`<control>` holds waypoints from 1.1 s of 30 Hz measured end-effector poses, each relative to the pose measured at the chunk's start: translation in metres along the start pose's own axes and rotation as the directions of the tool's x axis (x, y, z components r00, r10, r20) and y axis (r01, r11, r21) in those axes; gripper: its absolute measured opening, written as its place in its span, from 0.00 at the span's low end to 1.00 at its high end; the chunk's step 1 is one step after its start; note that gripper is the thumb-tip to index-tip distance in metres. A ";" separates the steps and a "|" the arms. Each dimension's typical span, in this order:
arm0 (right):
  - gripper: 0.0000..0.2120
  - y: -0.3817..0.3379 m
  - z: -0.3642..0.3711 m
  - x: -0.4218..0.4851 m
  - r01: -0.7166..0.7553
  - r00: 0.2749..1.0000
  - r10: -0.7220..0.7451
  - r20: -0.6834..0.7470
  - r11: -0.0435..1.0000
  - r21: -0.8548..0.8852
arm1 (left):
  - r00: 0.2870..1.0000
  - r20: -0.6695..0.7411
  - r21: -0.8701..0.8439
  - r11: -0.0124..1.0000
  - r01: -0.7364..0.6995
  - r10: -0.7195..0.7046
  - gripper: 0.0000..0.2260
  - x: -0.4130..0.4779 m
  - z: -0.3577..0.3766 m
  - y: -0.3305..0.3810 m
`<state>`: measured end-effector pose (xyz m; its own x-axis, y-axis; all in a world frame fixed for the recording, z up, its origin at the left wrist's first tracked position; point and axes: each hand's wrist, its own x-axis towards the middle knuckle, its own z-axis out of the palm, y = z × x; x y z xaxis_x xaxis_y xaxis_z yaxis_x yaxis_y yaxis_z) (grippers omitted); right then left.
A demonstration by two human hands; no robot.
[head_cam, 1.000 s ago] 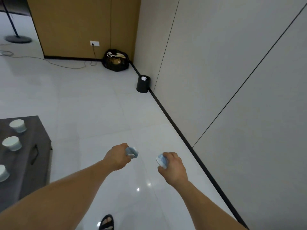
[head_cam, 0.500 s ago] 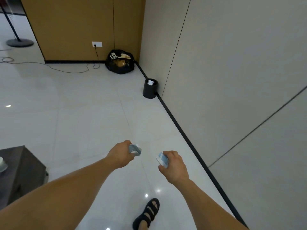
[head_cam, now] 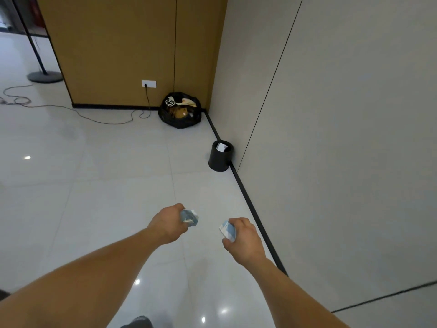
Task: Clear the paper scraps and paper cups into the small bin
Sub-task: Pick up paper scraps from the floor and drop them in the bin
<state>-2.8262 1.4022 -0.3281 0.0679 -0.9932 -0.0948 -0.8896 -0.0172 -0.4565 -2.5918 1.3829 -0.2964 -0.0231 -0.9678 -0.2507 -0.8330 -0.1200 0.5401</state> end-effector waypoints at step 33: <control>0.27 0.054 -0.094 0.672 -0.024 0.999 0.025 -0.020 0.999 0.036 | 0.999 0.021 0.048 0.998 -0.040 0.039 0.14 0.661 -0.119 0.135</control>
<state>-2.8706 0.7236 -0.3332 0.0366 -0.9954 -0.0886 -0.8740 0.0111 -0.4859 -2.6538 0.7002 -0.2932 -0.0672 -0.9669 -0.2463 -0.8572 -0.0704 0.5102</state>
